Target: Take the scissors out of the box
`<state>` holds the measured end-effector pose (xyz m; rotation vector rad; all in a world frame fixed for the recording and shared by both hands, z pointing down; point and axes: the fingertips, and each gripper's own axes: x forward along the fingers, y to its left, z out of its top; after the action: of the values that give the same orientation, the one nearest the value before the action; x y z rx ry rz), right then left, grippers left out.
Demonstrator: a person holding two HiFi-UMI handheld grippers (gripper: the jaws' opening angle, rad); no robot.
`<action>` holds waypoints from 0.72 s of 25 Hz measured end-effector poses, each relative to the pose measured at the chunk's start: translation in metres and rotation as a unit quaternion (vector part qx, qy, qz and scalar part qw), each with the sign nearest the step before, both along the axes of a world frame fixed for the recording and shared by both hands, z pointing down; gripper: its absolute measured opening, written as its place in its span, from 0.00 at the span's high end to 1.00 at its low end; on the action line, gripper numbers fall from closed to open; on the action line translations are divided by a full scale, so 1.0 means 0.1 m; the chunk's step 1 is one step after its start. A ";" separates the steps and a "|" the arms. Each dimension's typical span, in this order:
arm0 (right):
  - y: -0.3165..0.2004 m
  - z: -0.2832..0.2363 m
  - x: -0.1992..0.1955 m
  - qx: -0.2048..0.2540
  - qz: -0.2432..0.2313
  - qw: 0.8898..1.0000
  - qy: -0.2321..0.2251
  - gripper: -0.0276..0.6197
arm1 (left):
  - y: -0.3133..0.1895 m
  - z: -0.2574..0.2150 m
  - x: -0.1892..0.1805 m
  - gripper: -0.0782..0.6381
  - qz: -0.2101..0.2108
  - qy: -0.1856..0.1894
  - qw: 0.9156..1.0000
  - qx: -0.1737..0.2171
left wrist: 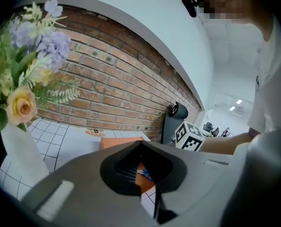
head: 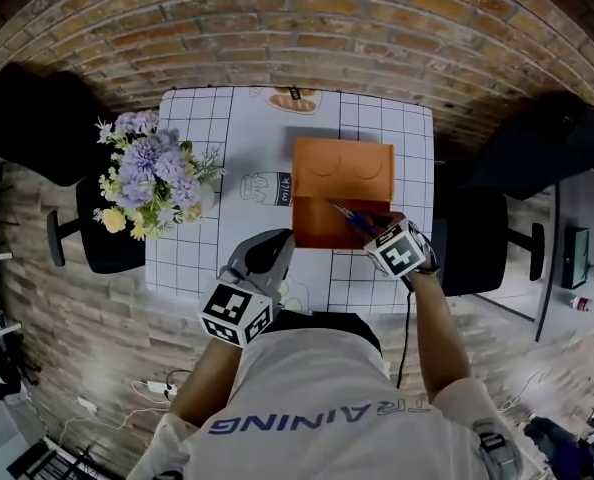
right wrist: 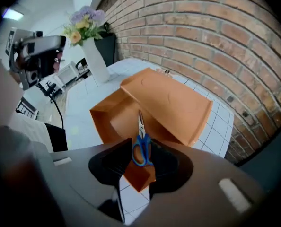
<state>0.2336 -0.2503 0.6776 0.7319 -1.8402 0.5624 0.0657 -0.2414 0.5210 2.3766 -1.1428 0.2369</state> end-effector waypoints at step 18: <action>0.08 0.74 -0.02 -0.107 -0.086 0.976 0.168 0.74 | 0.00 0.07 -0.43 0.89 -0.047 0.006 0.999 -0.012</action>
<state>0.2313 -0.2420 0.7513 0.4833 -1.4845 0.4816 0.0228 -0.2412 0.5278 2.2933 -1.2359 0.2027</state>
